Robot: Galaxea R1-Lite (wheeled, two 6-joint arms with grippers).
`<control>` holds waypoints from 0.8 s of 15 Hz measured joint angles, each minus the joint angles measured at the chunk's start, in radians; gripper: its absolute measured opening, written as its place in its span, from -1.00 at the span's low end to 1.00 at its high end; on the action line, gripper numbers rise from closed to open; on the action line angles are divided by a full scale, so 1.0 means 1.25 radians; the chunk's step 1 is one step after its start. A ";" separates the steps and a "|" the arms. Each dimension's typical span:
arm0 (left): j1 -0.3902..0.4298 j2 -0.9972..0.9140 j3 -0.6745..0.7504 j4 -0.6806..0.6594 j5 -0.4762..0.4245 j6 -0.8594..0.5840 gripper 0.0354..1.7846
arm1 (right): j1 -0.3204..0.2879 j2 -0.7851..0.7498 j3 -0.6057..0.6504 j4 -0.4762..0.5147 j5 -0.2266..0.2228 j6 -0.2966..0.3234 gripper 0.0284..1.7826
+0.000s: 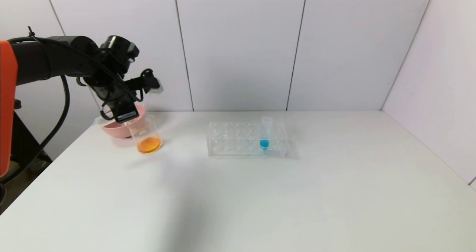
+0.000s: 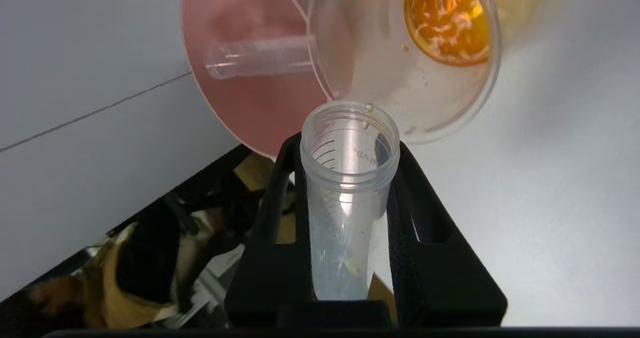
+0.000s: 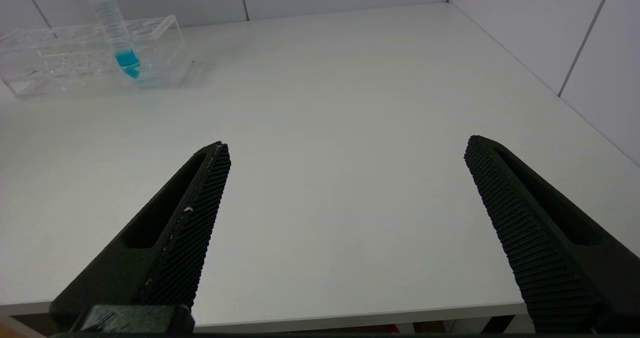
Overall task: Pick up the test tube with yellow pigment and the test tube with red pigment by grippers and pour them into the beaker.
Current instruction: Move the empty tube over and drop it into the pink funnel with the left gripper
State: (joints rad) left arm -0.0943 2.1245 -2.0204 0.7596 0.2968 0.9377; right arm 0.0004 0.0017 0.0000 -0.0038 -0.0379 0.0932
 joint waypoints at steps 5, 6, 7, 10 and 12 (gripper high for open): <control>0.059 -0.077 0.039 -0.065 -0.193 -0.336 -0.53 | 0.000 0.000 0.000 0.000 0.000 0.000 0.92; 0.063 -0.102 0.066 -0.089 -0.209 -0.423 -0.53 | 0.000 0.000 0.000 0.000 0.000 0.000 0.92; 0.065 -0.127 0.110 -0.126 -0.213 -0.498 -0.53 | 0.000 0.000 0.000 0.000 0.000 0.000 0.92; 0.070 -0.209 0.309 -0.320 -0.212 -0.645 -0.53 | 0.000 0.000 0.000 0.000 0.000 0.000 0.92; 0.074 -0.264 0.463 -0.489 -0.197 -0.677 -0.53 | 0.000 0.000 0.000 0.000 0.000 0.000 0.92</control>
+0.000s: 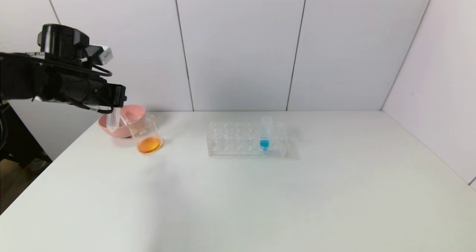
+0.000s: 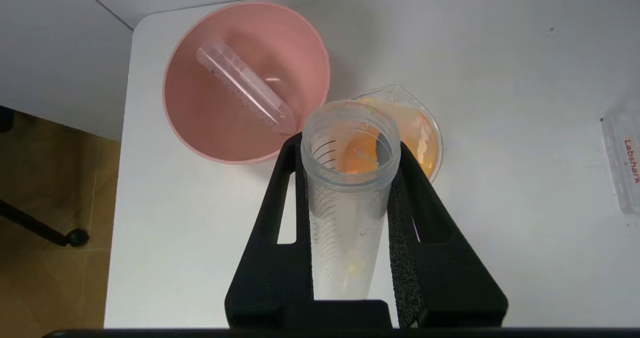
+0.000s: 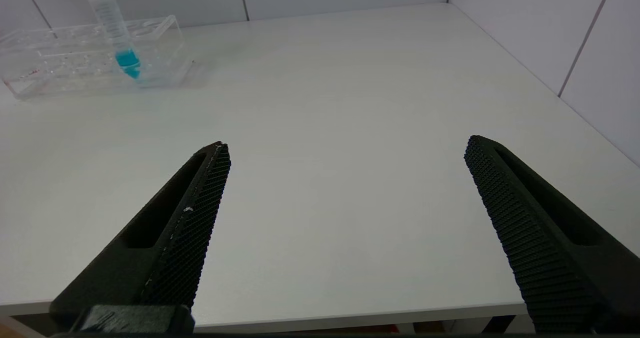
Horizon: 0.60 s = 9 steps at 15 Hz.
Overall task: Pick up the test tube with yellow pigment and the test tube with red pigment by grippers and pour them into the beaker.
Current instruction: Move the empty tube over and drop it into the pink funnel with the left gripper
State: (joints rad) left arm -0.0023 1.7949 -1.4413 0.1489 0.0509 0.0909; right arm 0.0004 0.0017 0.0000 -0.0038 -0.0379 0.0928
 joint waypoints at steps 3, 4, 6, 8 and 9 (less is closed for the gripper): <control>0.009 -0.049 0.185 -0.296 0.046 -0.076 -0.53 | 0.000 0.000 0.000 0.000 0.000 0.000 0.92; 0.019 -0.052 0.226 -0.403 0.061 -0.108 -0.53 | 0.000 0.000 0.000 0.000 0.000 0.000 0.92; 0.041 -0.028 0.277 -0.568 0.071 -0.150 -0.53 | 0.000 0.000 0.000 0.000 0.000 0.000 0.92; 0.053 0.015 0.292 -0.674 0.074 -0.177 -0.53 | 0.000 0.000 0.000 0.000 0.000 0.000 0.92; 0.056 0.038 0.292 -0.708 0.074 -0.183 -0.53 | 0.000 0.000 0.000 0.000 0.000 0.000 0.92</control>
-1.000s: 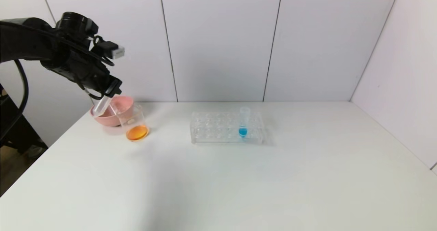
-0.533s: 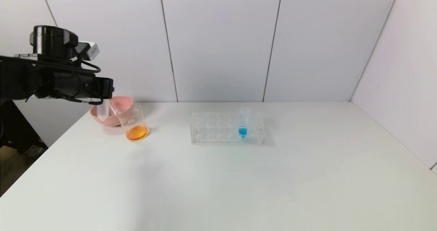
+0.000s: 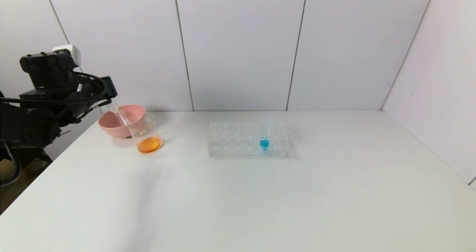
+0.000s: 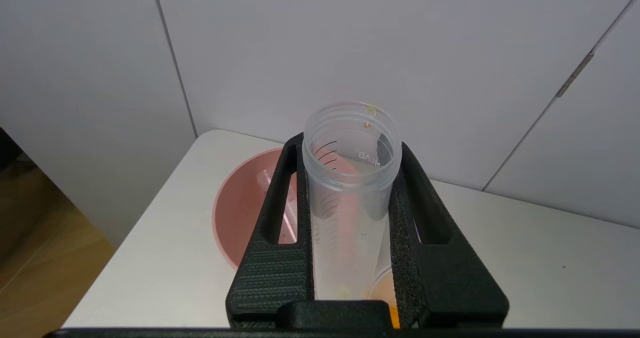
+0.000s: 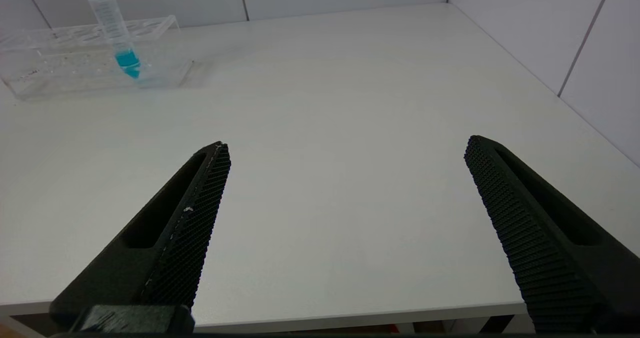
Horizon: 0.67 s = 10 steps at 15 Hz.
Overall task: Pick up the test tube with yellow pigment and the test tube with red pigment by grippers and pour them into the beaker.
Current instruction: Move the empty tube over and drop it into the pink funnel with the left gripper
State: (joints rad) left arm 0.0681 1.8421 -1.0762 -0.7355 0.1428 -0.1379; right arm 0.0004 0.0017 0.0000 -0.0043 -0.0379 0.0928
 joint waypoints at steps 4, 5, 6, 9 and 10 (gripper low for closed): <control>0.013 0.115 -0.089 -0.037 0.025 -0.004 -0.53 | 0.000 0.000 0.000 0.000 0.000 0.000 0.92; 0.016 0.145 -0.120 -0.037 0.030 -0.004 -0.53 | 0.000 0.000 0.000 0.000 0.000 0.000 0.92; 0.019 0.175 -0.150 -0.034 0.033 -0.003 -0.53 | 0.000 0.000 0.000 0.000 0.000 0.000 0.92; 0.022 0.260 -0.247 -0.023 0.036 0.003 -0.53 | 0.000 0.000 0.000 0.000 0.000 0.000 0.92; 0.022 0.286 -0.278 -0.017 0.036 0.009 -0.53 | 0.000 0.000 0.000 0.000 0.000 0.000 0.92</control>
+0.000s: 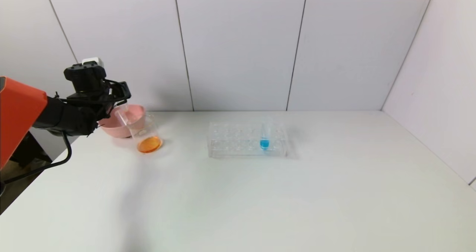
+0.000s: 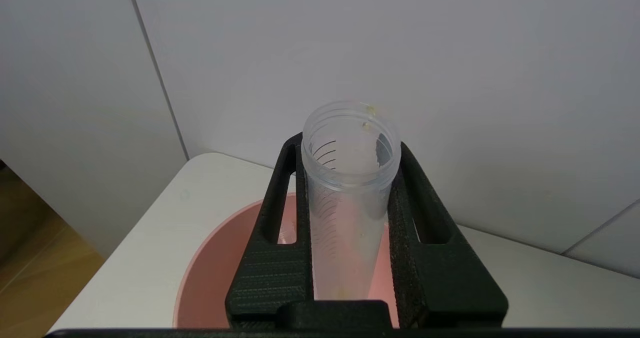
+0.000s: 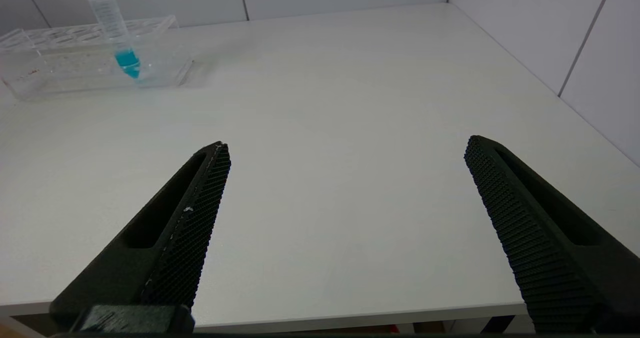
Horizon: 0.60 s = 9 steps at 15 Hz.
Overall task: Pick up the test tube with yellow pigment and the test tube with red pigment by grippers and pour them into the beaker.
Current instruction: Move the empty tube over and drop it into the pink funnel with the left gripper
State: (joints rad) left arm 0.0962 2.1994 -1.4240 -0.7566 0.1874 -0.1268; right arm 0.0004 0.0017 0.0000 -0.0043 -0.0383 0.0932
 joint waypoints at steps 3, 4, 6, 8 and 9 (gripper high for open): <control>0.002 0.048 -0.050 0.019 0.001 0.006 -0.53 | 0.000 0.000 0.000 0.000 0.000 0.000 0.92; 0.001 0.058 -0.056 0.015 0.001 0.006 -0.53 | 0.000 0.000 0.000 0.000 0.000 0.000 0.92; 0.001 0.071 -0.063 0.011 0.002 0.017 -0.53 | 0.000 0.000 0.000 0.000 0.000 0.000 0.92; 0.002 0.074 -0.064 0.010 0.002 0.021 -0.53 | 0.000 0.000 0.000 0.000 0.000 0.000 0.92; 0.001 0.074 -0.064 0.010 0.003 0.024 -0.53 | 0.000 0.000 0.000 0.000 0.000 0.000 0.92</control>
State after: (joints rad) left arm 0.0977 2.2913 -1.5043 -0.7440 0.1913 -0.0966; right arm 0.0004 0.0017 0.0000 -0.0043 -0.0379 0.0928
